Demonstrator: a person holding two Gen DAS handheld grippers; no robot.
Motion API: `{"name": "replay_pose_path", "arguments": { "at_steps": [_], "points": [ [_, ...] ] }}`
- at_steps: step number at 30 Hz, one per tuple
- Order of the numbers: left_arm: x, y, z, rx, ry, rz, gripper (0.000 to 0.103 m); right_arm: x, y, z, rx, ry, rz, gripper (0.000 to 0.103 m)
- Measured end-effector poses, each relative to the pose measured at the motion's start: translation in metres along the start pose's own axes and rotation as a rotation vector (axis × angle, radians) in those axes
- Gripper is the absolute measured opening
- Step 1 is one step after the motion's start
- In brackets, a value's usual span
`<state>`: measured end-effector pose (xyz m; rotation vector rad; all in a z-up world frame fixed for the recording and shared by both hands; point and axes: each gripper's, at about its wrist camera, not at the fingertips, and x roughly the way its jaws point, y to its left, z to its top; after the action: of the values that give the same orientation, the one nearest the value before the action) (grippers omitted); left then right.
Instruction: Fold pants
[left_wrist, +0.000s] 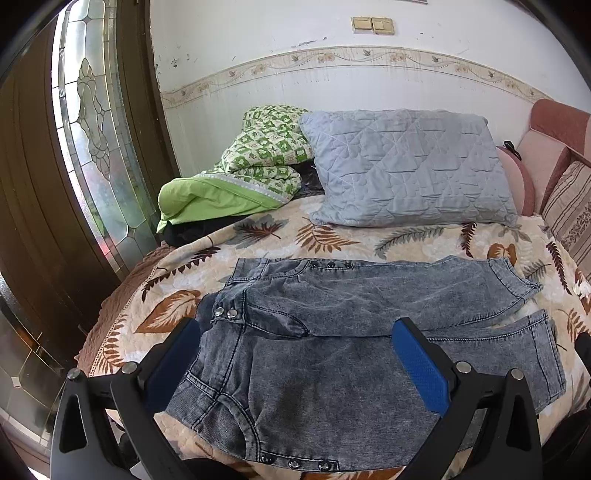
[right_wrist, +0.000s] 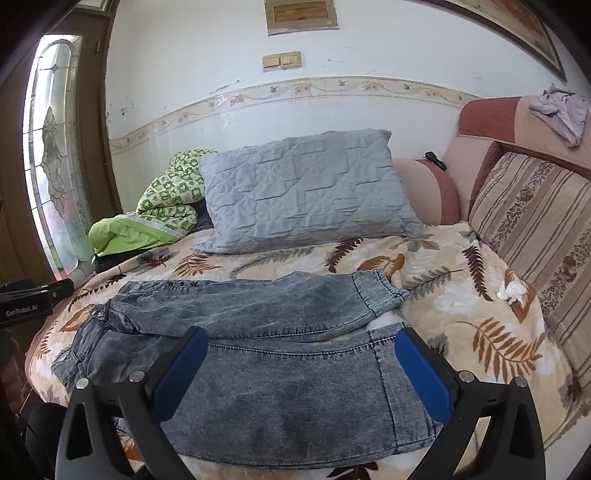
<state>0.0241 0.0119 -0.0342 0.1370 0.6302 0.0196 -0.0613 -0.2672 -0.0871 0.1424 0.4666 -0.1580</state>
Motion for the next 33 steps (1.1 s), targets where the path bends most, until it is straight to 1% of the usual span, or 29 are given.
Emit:
{"name": "replay_pose_path", "arguments": {
  "at_steps": [18,33],
  "points": [
    [-0.008,-0.002,-0.002,0.011,-0.01,0.005,0.103,-0.013,-0.01,0.004,0.019,-0.014,-0.04,0.102],
    [0.01,-0.005,-0.006,0.012,0.03,-0.005,0.103,0.002,-0.013,0.002,0.019,0.026,-0.063,0.102]
  ]
}}
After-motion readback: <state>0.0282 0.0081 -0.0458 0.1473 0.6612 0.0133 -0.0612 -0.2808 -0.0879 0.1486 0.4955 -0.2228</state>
